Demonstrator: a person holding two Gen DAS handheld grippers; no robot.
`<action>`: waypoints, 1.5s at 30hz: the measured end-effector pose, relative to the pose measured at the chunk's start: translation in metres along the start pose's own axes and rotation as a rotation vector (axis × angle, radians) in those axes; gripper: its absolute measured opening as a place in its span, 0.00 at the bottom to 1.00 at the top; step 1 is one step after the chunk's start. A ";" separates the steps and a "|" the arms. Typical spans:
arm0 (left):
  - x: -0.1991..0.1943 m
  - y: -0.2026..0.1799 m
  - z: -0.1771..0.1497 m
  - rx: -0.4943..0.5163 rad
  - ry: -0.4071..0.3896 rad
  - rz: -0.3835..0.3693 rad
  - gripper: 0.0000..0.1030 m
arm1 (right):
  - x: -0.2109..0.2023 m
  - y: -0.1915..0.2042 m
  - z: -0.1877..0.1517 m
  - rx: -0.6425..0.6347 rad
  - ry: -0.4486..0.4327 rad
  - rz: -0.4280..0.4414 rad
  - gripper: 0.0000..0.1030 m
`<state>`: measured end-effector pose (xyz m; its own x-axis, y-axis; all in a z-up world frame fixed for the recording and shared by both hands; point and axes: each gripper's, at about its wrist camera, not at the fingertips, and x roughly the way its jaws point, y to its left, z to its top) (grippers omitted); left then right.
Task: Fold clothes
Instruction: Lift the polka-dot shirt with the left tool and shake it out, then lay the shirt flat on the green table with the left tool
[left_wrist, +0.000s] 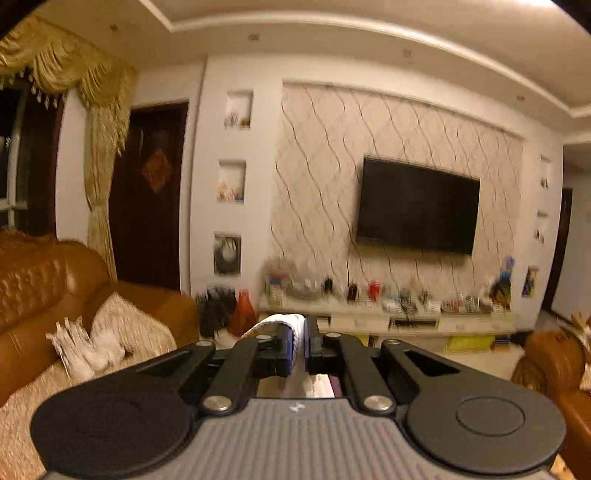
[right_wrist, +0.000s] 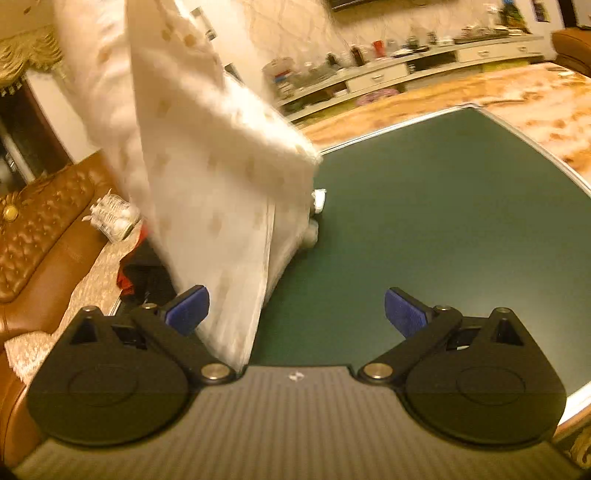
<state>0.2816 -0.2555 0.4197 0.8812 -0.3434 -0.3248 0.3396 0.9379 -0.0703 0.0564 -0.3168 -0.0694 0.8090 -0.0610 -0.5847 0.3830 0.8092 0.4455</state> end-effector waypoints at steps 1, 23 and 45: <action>0.012 -0.002 -0.007 0.001 0.022 -0.003 0.06 | -0.005 -0.005 -0.001 0.015 0.002 0.000 1.00; -0.030 -0.009 -0.173 0.119 -0.071 -0.402 0.06 | -0.021 0.008 -0.013 -0.068 -0.013 -0.015 1.00; -0.022 0.167 -0.607 0.077 0.602 -0.209 0.11 | 0.003 -0.047 -0.024 -0.253 0.133 -0.214 1.00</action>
<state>0.1193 -0.0623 -0.1579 0.4625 -0.4101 -0.7861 0.5265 0.8404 -0.1286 0.0299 -0.3415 -0.1081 0.6510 -0.1816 -0.7370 0.4011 0.9066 0.1309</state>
